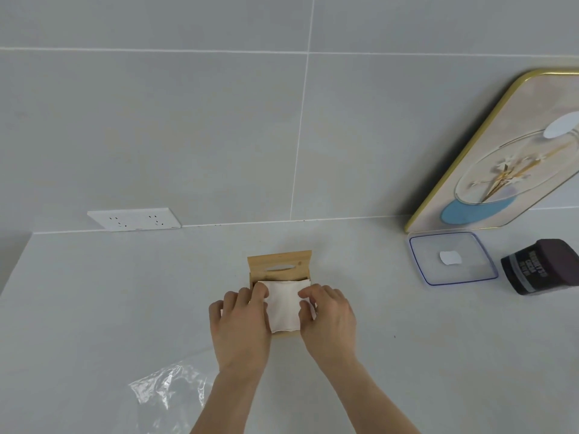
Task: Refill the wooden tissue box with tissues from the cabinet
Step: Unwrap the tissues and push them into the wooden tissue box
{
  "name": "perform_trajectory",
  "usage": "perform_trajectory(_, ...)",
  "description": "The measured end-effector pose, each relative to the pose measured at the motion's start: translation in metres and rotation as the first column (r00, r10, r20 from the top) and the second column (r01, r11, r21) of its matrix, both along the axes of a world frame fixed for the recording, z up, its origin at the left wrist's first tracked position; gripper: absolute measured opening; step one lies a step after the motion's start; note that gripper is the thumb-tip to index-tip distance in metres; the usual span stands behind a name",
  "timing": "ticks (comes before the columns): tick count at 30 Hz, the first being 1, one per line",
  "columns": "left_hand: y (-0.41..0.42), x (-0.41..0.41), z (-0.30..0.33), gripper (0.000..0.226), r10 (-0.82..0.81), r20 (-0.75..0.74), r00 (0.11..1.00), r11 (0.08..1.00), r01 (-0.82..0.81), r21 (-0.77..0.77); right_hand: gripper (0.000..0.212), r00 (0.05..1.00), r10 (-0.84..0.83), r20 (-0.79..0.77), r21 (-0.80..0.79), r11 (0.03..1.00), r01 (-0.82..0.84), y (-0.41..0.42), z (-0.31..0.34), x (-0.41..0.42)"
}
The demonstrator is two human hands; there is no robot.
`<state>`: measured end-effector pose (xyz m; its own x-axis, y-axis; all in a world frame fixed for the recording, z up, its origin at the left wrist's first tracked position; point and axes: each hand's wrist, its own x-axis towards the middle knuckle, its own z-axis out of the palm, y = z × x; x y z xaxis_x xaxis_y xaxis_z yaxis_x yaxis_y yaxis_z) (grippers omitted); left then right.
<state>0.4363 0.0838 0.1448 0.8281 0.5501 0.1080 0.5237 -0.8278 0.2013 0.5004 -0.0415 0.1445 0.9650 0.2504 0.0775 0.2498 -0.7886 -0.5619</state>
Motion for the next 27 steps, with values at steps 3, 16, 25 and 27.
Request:
perform_trajectory(3,0.0,-0.003,-0.004,0.024,-0.029,0.018,0.999,0.999,0.028,0.03,0.027,0.999,0.022,0.028,-0.046,0.999,-0.02,0.002,0.0,0.0)
perform_trajectory(16,0.004,-0.014,-0.019,0.031,-0.077,0.056,0.995,0.993,0.082,-0.083,0.037,0.998,0.043,0.046,-0.213,0.976,-0.033,0.015,-0.001,0.0)
perform_trajectory(25,0.001,-0.007,-0.017,0.036,-0.032,-0.021,0.999,0.981,0.028,-0.19,0.036,0.997,0.073,-0.014,-0.285,0.956,-0.074,0.019,-0.002,-0.006)
perform_trajectory(27,0.001,-0.005,-0.016,0.036,-0.004,-0.044,0.999,0.979,-0.005,-0.205,0.033,0.997,0.082,-0.003,-0.29,0.954,-0.08,0.015,0.0,-0.009)
